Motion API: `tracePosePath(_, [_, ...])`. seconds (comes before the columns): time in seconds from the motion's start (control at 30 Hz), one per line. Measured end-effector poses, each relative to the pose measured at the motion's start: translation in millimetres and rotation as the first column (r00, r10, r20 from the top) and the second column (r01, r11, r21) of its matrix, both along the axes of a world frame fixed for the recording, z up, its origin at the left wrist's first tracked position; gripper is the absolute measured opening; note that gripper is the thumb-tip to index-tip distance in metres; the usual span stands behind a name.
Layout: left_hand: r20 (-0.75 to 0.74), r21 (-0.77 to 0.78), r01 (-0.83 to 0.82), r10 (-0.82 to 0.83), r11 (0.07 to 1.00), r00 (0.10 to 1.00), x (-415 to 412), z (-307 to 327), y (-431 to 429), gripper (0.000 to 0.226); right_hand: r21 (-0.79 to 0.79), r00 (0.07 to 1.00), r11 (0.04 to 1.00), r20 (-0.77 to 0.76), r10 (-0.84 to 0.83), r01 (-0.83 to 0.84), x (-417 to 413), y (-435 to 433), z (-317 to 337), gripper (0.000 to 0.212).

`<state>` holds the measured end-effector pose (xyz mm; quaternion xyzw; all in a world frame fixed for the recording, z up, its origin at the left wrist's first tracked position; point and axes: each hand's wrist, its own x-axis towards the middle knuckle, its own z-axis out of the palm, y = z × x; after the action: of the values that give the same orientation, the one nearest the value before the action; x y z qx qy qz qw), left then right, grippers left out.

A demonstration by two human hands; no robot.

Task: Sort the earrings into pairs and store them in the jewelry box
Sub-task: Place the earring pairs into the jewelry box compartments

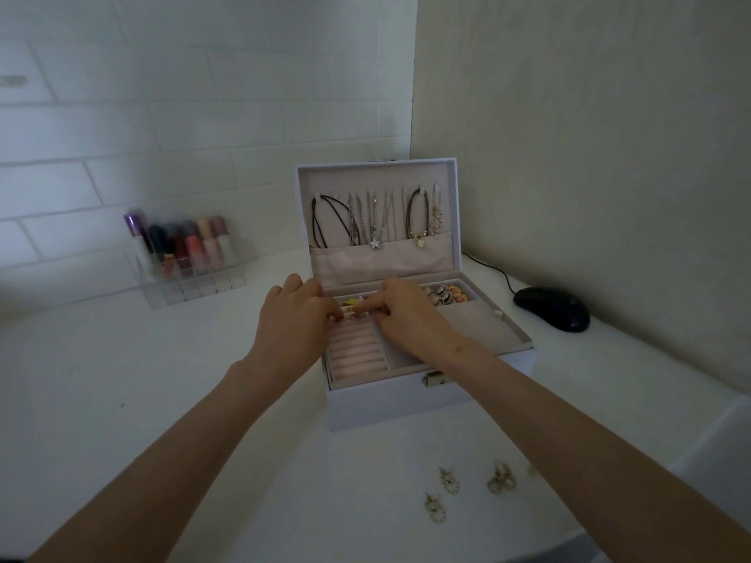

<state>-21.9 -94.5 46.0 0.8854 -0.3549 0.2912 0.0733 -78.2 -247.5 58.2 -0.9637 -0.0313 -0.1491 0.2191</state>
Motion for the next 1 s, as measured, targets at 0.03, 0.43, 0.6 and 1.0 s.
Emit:
tracePosePath(0.03, [0.017,0.017,0.004,-0.005,1.0,1.0,-0.3,0.5,0.6,0.02,-0.021,1.0,1.0,-0.009,0.009,-0.009,0.2,0.1,-0.2,0.034])
tracePosePath(0.43, [0.085,0.041,0.021,-0.025,0.999,0.996,-5.0,-1.2,5.3,0.02,-0.01,0.999,1.0,-0.04,0.004,-0.005,2.9,-3.0,-3.0,0.031])
tracePosePath(0.6, [0.039,0.077,0.029,-0.032,0.997,0.999,-4.4,1.5,4.1,0.025,0.018,0.997,1.0,-0.078,0.017,-0.016,2.8,-2.7,-0.9,0.031])
tracePosePath(1.0, [-0.054,-0.303,0.142,-0.165,0.942,0.985,-72.1,-0.6,5.3,0.01,0.114,0.992,0.993,0.125,-0.027,0.012,-71.4,-26.5,10.9,0.024])
